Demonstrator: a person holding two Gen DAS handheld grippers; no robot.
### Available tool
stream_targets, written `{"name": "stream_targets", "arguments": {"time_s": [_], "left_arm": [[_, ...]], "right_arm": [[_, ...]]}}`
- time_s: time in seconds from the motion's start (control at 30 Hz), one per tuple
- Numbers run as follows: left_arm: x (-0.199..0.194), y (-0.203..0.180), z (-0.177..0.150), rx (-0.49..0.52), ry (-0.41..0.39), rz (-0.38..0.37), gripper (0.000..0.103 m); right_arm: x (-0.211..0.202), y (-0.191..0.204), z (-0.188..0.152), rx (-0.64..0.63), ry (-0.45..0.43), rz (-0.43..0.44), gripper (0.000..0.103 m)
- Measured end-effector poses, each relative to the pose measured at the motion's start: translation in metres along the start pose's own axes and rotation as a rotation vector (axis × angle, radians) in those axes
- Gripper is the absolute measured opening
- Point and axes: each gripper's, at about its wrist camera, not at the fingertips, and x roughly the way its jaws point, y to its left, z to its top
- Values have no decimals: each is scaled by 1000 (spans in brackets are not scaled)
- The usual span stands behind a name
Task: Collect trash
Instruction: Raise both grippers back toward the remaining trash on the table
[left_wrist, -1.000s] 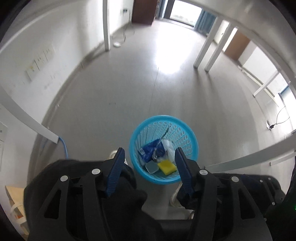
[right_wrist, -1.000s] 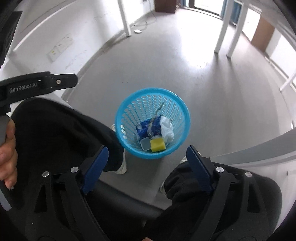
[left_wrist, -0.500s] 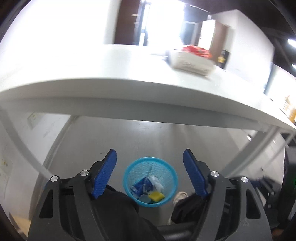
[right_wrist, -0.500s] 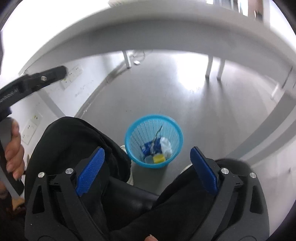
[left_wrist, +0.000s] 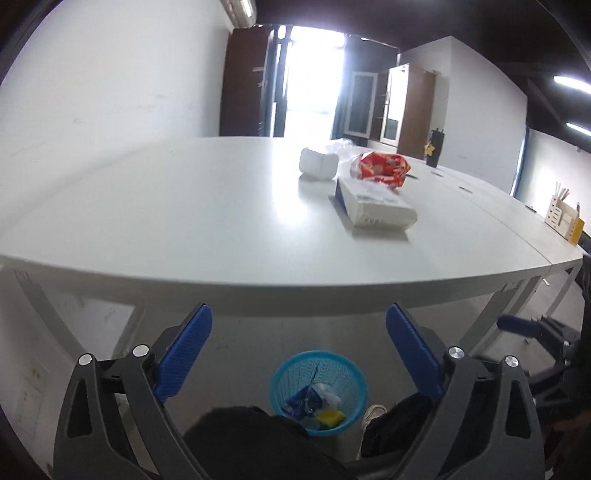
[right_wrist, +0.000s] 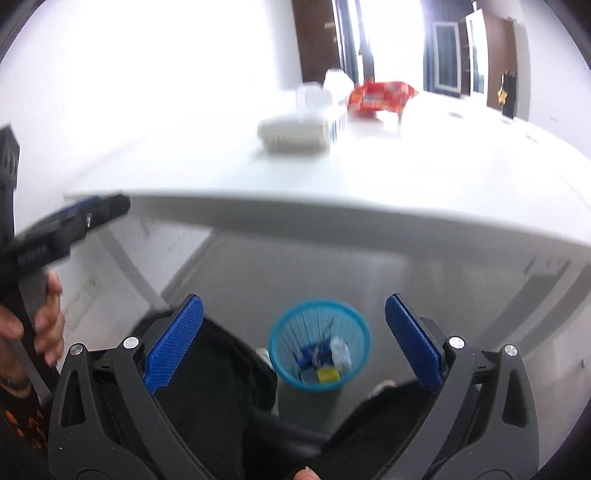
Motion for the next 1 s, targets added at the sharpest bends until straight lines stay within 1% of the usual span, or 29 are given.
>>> {"name": "stream_targets", "arguments": {"time_s": [0.03,0.1,0.23,0.37,0.43,0.5,0.53,0.63,0.7,0.8,0.83,0.93,1.0], "left_arm": [[-1,1,6,9,-4,-8,96],[-1,6,18,16,-25,0,97],[-12,12,35,19,-69,8,97],[-11,21,47,5,-93,18,97],[-5,24,52,12,-89,13,97],[0,28,56,20,-95,35,97],[3,31,59,13,-97,35,97],[11,44,68,-34,-74,-1,97],[20,52,74,-60,-61,-7,97],[30,57,83,-61,-53,-10,97],[35,58,86,-64,-38,-24,97],[54,62,95,-71,32,-104,97],[66,65,103,-80,54,-112,97]], "right_arm": [[0,2,6,2,-9,1,94],[-2,5,23,-1,-30,3,94],[2,11,50,-3,-61,-9,94],[13,14,72,8,-74,-42,94],[19,16,84,6,-79,-66,94],[31,17,95,4,-64,-97,94],[37,18,99,7,-55,-111,94],[53,16,114,30,-46,-119,94],[63,15,122,32,-50,-126,94],[82,16,137,18,-24,-143,94],[87,16,141,16,-20,-155,94],[101,16,154,8,14,-167,94],[111,15,161,7,44,-170,94]]}}
